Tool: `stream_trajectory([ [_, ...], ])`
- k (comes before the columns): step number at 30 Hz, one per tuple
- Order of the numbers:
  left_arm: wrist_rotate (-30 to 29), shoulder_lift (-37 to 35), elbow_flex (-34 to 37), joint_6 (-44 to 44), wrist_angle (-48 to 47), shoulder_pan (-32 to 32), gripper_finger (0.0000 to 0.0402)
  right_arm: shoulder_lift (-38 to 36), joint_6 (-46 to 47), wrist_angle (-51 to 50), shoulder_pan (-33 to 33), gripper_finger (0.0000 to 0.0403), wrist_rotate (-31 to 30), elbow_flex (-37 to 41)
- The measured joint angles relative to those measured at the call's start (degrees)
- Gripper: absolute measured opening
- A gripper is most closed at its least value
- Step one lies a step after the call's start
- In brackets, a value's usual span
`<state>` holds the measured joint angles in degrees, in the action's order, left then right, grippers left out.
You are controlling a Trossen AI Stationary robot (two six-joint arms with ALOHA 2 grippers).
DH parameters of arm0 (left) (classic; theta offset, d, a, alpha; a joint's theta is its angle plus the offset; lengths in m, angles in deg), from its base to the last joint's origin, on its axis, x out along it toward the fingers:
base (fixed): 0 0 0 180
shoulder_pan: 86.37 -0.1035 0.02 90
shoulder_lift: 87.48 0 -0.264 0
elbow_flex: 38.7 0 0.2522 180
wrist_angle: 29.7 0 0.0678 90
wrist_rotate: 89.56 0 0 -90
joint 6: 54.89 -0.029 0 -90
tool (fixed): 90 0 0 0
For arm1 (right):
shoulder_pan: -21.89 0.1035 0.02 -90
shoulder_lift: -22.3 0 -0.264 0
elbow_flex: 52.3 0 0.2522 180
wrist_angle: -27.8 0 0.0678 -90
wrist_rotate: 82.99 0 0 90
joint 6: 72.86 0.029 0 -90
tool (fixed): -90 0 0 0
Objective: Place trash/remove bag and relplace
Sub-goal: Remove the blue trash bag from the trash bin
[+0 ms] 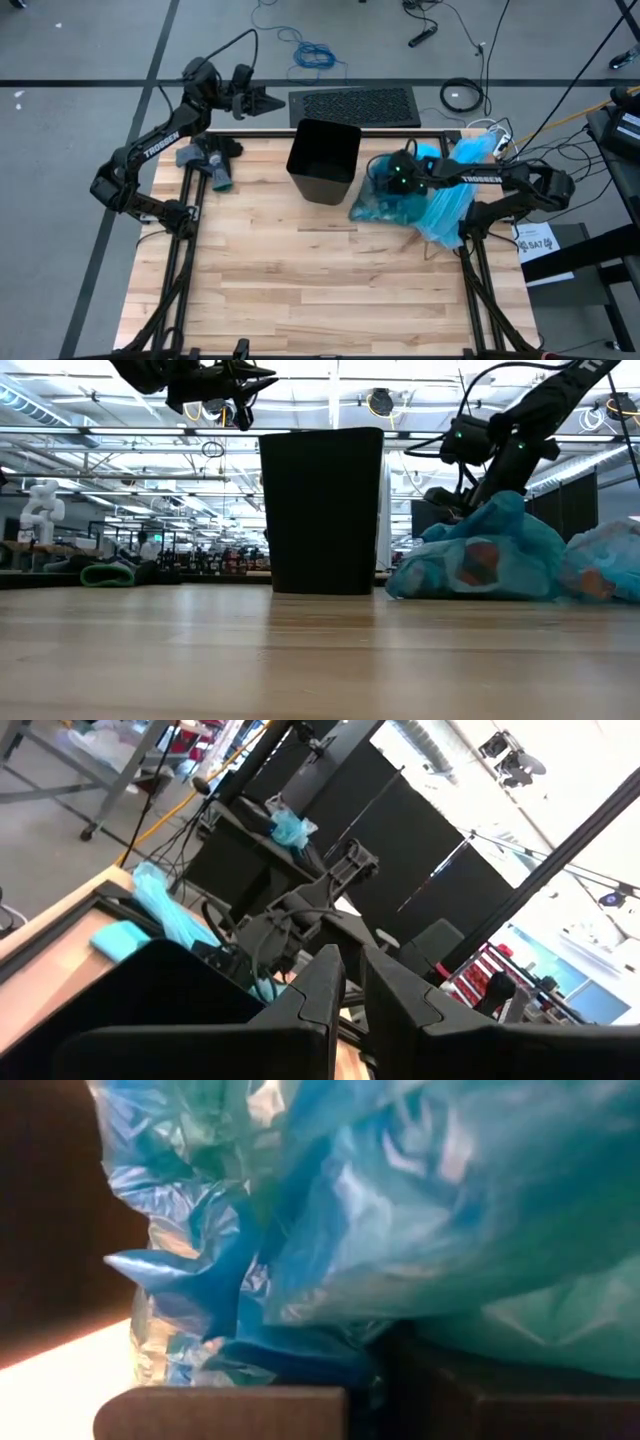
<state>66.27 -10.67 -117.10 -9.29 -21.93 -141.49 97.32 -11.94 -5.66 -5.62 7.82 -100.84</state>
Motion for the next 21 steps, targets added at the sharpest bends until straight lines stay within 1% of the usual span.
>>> stream_trajectory([
  [3,0.0,0.0,0.0,-0.9,-1.9,0.0,0.0044,0.0,-0.3,0.2,-1.2,0.0011,1.4,-0.1],
  [6,0.0,0.0,0.0,-1.0,-3.1,0.0,0.0044,0.0,-3.5,0.0,-1.9,0.0032,3.8,-1.3],
  [13,-0.2,0.0,0.0,-1.0,-3.7,0.0,0.0044,0.0,-10.1,-2.0,-1.8,0.0108,7.4,-7.5],
  [16,-0.7,0.0,0.0,-1.0,-3.7,0.0,0.0044,0.0,-13.9,-8.8,-2.0,0.0141,8.5,-11.8],
  [21,-2.0,0.0,0.0,-1.3,-3.7,0.0,0.0044,0.0,-19.6,-25.6,-2.1,0.0177,8.2,-20.1],
])
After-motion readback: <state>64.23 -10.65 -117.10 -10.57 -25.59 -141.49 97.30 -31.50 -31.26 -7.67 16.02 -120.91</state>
